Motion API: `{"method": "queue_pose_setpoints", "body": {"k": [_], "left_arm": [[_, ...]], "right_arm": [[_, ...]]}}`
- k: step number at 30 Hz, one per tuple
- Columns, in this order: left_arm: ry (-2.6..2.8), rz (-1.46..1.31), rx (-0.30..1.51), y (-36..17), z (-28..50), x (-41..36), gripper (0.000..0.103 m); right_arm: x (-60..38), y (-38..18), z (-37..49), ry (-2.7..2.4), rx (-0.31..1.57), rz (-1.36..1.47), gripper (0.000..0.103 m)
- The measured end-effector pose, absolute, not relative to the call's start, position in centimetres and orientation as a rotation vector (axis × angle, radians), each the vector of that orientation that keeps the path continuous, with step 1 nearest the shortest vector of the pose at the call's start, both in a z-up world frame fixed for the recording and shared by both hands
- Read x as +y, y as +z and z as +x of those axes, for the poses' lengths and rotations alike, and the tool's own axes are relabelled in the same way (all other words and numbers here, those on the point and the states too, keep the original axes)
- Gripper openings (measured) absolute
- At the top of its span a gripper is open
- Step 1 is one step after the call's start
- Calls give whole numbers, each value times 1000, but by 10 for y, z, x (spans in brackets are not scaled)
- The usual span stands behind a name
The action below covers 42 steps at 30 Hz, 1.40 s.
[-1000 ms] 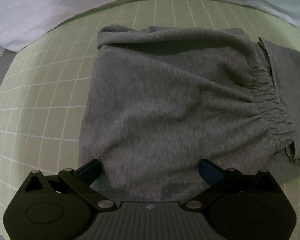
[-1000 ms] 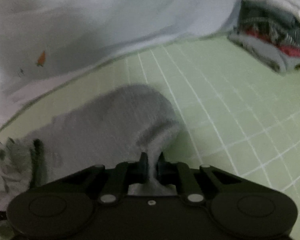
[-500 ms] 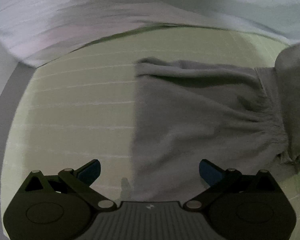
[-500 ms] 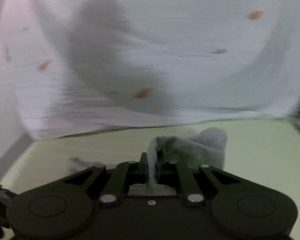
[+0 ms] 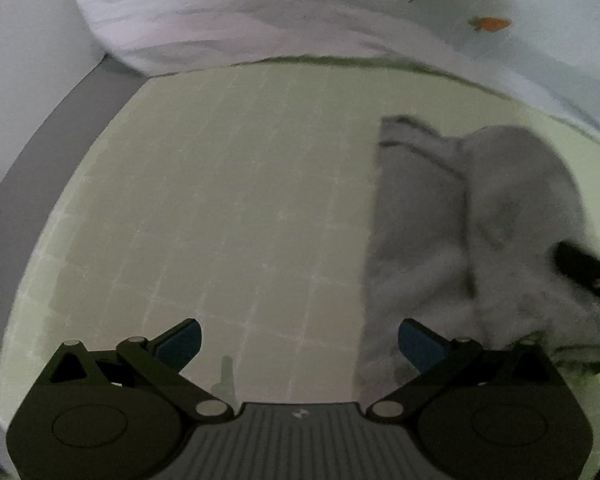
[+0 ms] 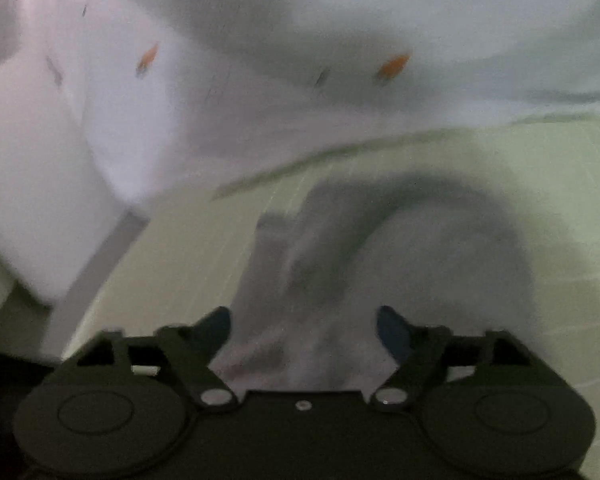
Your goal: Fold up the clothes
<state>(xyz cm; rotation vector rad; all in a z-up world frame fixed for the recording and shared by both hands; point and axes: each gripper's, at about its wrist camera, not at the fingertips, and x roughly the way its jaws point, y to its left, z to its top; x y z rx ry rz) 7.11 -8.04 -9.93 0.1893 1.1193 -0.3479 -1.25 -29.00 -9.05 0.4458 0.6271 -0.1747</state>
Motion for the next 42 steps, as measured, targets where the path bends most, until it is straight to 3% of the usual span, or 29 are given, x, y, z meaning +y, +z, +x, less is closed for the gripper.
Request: {"method": "queue_pose_setpoints", "body": {"k": [3,7,12,16,19,20,21,31,35,40,42], "left_arm": [[-430,177,1091,-94,73,-104,103],[-560,166,1060,-92,77,-143,101],[-648,185,1049,-100,83,-187,82],[-670,217,1067,-115,89,-212,74],[-704,200,1085,-123,90,-219,43],[-704,193,1087,-123,91,-220,23],[-703,185,1088,-122,91,-220,9],[-743,40,958,-37,68,-182,6],[-666,-22,948,-29,79,-159,7],[-526,14,1098,-88,104,-145,29],[-532,-5,1148,-105,101,-138,59]], "right_arm": [[-315,-79,-34,-316,574,420,98],[-342,-86,-56,-491,613,382,98],[-357,-107,-76,-592,666,453,99],[-365,-124,-79,-617,698,484,99],[-368,-132,-76,-625,711,492,99],[-368,-134,-76,-625,716,492,99],[-367,-135,-77,-625,720,492,99],[-356,-127,-79,-602,723,463,99],[-349,-123,-76,-572,710,446,100],[-343,-124,-70,-557,724,429,100],[-342,-123,-70,-561,725,426,100]]}}
